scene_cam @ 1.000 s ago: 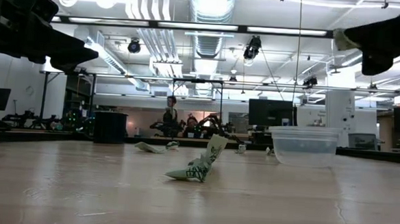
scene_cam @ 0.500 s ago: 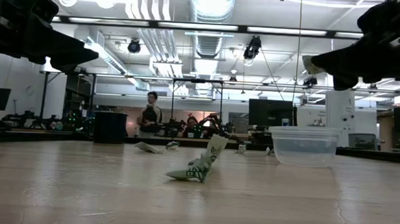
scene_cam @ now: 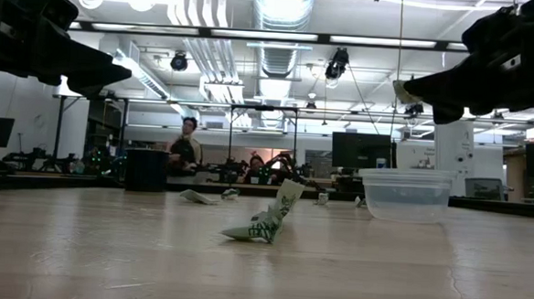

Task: Pick and place Stevia / Truvia into bins
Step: Put the white stevia packet into the right transparent container

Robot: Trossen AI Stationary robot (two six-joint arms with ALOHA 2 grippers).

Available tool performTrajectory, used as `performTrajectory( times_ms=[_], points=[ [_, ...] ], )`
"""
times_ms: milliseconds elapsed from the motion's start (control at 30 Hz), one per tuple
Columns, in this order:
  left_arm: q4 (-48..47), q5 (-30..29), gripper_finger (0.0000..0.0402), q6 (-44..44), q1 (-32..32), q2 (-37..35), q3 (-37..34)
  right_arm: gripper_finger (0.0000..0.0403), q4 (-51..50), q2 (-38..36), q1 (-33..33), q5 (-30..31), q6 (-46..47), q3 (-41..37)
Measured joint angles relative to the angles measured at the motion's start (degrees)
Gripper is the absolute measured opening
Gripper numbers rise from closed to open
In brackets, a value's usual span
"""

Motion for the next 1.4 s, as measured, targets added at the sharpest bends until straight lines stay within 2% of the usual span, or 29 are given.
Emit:
performTrajectory(
  times_ms=[433, 833, 967, 1233, 1400],
  points=[
    [0.00, 0.00, 0.0212, 0.00, 0.00, 0.00, 0.00, 0.0010, -0.02, 0.00, -0.07, -0.11, -0.17, 0.02],
    [-0.02, 0.00, 0.0212, 0.00, 0.00, 0.00, 0.00, 0.0050, -0.02, 0.02, -0.04, -0.09, 0.35, 0.02],
    [-0.02, -0.01, 0.0212, 0.00, -0.02, 0.04, 0.00, 0.0095, -0.02, 0.02, -0.02, -0.09, 0.54, 0.02],
    [-0.03, -0.02, 0.0212, 0.00, -0.01, 0.04, 0.00, 0.0224, -0.02, 0.02, -0.02, -0.06, 2.60, 0.02],
    [-0.02, -0.02, 0.0212, 0.00, -0.02, 0.00, 0.00, 0.0290, -0.04, 0.02, -0.02, -0.04, 2.84, 0.02]
  ],
)
